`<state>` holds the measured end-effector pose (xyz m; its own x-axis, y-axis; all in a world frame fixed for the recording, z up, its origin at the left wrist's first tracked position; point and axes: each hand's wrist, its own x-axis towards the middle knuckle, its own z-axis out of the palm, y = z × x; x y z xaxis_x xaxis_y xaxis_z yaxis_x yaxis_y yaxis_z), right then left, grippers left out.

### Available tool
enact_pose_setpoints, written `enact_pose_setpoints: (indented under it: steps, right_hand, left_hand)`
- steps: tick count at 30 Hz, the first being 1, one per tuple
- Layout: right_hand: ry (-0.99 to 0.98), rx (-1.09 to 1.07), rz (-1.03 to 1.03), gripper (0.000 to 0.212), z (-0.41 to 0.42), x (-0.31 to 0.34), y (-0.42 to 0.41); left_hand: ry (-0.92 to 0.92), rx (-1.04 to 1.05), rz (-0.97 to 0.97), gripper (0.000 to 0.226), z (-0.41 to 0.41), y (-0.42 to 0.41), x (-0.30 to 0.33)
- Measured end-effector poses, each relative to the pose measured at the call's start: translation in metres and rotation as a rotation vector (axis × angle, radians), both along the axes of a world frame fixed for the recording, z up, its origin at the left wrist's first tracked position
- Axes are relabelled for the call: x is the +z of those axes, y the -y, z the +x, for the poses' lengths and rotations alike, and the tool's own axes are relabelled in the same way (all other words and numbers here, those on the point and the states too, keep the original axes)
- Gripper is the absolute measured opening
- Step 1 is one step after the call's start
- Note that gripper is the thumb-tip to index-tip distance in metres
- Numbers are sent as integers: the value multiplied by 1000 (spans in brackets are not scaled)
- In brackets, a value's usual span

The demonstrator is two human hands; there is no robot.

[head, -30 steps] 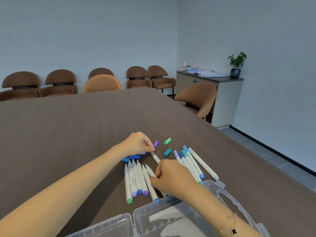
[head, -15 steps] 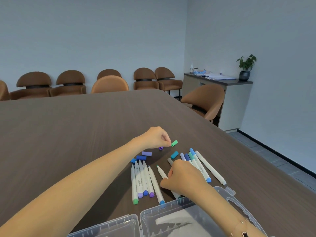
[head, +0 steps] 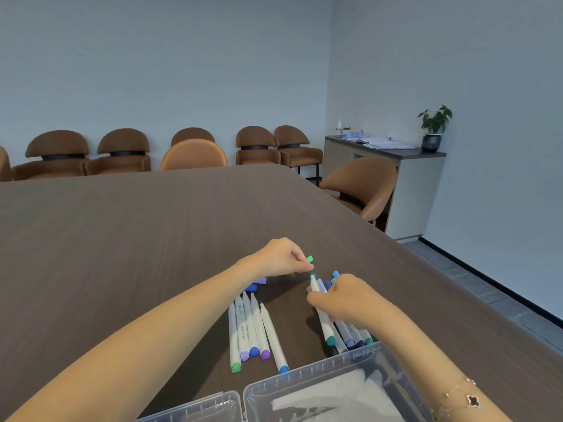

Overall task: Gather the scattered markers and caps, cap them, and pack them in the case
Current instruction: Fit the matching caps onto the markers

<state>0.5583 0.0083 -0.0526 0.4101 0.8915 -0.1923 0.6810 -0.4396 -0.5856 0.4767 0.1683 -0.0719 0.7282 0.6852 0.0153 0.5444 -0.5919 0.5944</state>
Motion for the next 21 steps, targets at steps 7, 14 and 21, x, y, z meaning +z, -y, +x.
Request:
enact_pose_setpoints:
  steps: [7, 14, 21]
  right_hand:
    - [36, -49, -86, 41, 22, 18, 9]
    - [16, -87, -96, 41, 29, 23, 10]
    - [-58, -71, -58, 36, 26, 20, 6]
  left_hand:
    - [-295, 175, -55, 36, 23, 1, 1]
    - [-339, 252, -80, 27, 37, 7, -4]
    - [10, 128, -182, 19, 0, 8, 13]
